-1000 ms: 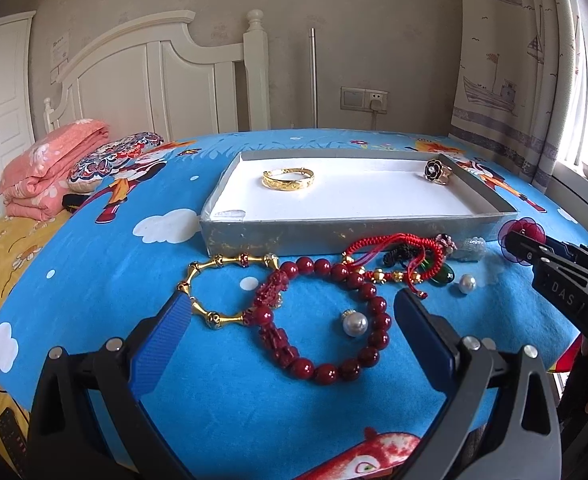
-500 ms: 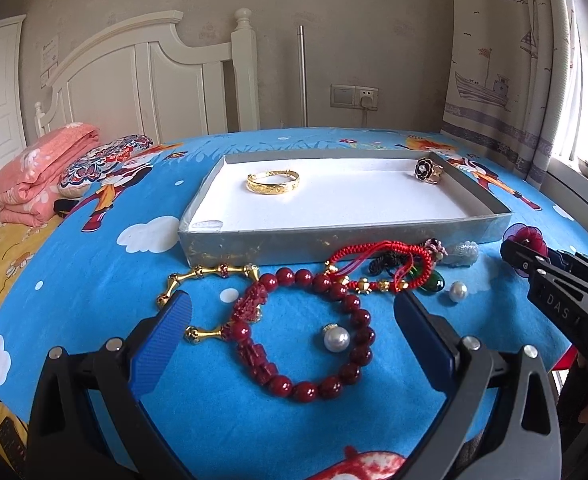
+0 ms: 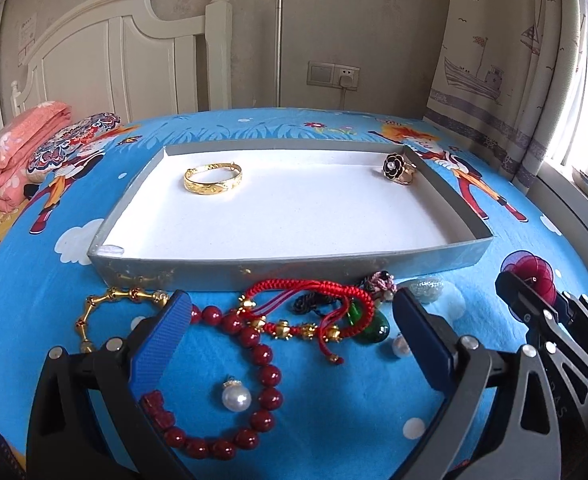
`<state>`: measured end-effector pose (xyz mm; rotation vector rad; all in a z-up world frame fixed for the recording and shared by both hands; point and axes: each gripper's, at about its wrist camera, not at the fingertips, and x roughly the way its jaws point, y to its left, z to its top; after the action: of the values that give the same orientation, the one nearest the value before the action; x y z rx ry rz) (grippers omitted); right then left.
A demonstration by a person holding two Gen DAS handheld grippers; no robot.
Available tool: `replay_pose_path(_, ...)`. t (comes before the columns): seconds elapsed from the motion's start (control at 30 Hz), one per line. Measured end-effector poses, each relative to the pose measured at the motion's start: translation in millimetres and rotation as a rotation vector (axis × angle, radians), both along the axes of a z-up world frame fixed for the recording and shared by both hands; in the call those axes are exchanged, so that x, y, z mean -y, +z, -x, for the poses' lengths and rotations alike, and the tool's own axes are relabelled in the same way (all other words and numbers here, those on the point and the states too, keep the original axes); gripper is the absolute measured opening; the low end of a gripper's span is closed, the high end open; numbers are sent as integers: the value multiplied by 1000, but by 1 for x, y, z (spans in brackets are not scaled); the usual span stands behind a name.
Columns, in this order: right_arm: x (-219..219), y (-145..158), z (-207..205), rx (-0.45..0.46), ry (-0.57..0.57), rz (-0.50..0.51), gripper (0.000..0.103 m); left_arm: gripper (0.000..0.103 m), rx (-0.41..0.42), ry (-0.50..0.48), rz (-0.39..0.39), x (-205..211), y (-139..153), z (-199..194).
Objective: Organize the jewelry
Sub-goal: 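Grasp the red string bracelet with the left tool while the right tool holds the brooch, then carry the brooch and red string bracelet into the tray and open both tools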
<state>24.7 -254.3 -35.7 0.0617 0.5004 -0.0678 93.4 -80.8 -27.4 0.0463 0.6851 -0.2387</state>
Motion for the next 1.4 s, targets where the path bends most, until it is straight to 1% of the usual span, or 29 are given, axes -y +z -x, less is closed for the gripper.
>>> replay_pose_path(0.03,1,0,1,1,1,-5,24,96,-3,-1,-8,4,-1,-1)
replay_pose_path(0.07,3,0,1,3,3,-10,24,93,-7,-4,-19,7,-2,-2)
replay_pose_path(0.13,5,-1,2,5,4,-20,24,83,-8,-6,-47,13,-4,-3)
replay_pose_path(0.2,7,-1,3,8,4,-28,24,53,-19,-26,-54,18,-7,-4)
replay_pose_path(0.23,7,-1,4,10,4,-30,24,49,-8,-17,-60,18,-7,-2)
replay_pose_path(0.27,8,0,5,13,4,-32,24,34,-11,-27,-45,16,-8,-1)
replay_pose_path(0.3,8,0,6,15,4,-33,24,14,-21,-49,-21,14,-8,1)
replay_pose_path(0.33,9,1,6,18,3,-34,24,10,-19,-66,-3,12,-8,4)
replay_pose_path(0.4,8,1,7,20,4,-35,24,7,13,-75,6,7,-5,12)
replay_pose_path(0.57,-4,4,9,31,36,-11,24,7,65,-78,45,-10,6,27)
replay_pose_path(0.7,-17,8,13,50,71,20,24,7,68,-83,92,-27,11,34)
replay_pose_path(0.87,-25,9,13,51,82,40,24,7,59,-56,127,-42,12,34)
replay_pose_path(1.0,-28,9,13,49,84,52,24,6,88,-49,130,-48,14,39)
replay_pose_path(1.23,-41,18,22,79,118,72,24,6,172,-55,100,-49,27,57)
replay_pose_path(1.4,-51,26,30,104,149,83,24,6,182,-45,113,-61,30,65)
